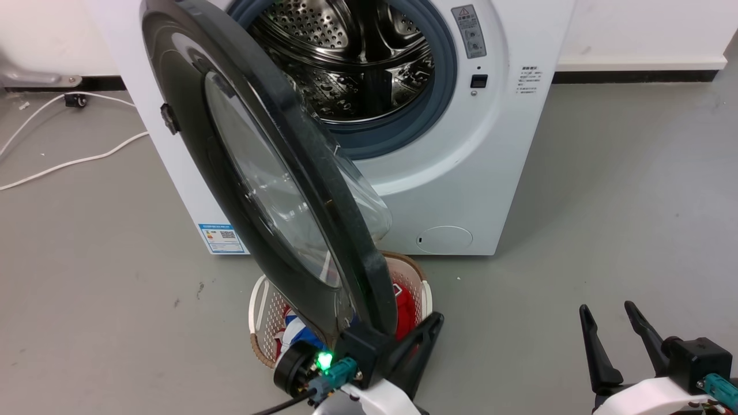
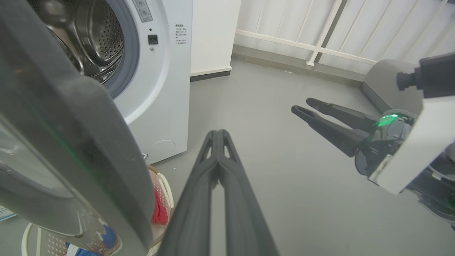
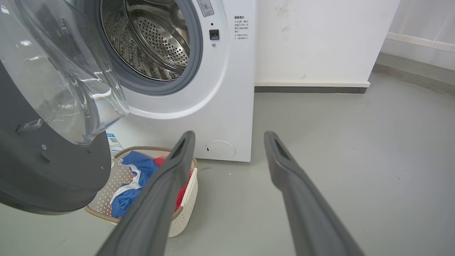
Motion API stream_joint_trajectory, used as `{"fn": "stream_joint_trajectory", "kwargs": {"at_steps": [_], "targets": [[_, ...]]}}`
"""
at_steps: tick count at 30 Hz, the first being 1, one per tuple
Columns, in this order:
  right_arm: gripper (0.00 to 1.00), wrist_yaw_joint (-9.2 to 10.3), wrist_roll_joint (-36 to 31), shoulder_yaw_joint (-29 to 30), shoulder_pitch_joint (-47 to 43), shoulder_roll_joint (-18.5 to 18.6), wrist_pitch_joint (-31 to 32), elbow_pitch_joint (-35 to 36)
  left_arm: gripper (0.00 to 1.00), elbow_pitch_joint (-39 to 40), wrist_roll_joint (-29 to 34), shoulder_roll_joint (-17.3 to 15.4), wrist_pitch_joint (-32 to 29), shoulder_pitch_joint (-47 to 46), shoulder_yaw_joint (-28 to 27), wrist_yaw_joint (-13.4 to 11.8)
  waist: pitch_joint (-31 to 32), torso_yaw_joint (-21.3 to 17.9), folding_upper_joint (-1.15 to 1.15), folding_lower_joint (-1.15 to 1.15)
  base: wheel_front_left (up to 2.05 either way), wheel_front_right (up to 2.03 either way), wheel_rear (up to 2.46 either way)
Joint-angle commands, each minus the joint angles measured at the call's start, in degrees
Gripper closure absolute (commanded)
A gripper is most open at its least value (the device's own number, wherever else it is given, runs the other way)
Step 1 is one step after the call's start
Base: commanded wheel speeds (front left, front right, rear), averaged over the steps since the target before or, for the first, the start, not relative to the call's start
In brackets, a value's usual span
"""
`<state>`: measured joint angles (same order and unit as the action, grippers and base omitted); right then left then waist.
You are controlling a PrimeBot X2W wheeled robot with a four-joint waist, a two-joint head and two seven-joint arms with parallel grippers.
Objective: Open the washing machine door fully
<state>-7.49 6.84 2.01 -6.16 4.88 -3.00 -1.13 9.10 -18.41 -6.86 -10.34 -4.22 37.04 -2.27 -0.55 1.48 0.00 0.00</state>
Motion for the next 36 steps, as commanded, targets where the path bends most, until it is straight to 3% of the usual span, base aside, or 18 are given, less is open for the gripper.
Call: {"fn": "stream_joint_trajectory", "kwargs": {"at_steps": [1,20,36], "targets": [[0.0,-0.01,0.1,0.0,0.6,0.3,-0.2,-0.2,1.0,-0.7,0.2,0.0,0.6,-1.2,-0.4,-0.4,-0.3,-0.3,0.0,0.0,0.0,0.0,0.0],[0.0,-0.01,0.6,-0.8,1.6,0.4,0.3,-1.2,1.0,-6.6,-0.9,-0.3,4.0,-2.7,-4.7,-3.2,-1.0,-2.1,0.0,0.0,0.0,0.0,0.0],[0.0,-0.01,0.7,-0.6,1.1,-0.5,0.9,-1.3,1.0,-6.5,-2.3,-2.0,4.9,0.6,-7.2,-6.2,0.4,0.0,0.0,0.0,0.0,0.0,0.0]]}}
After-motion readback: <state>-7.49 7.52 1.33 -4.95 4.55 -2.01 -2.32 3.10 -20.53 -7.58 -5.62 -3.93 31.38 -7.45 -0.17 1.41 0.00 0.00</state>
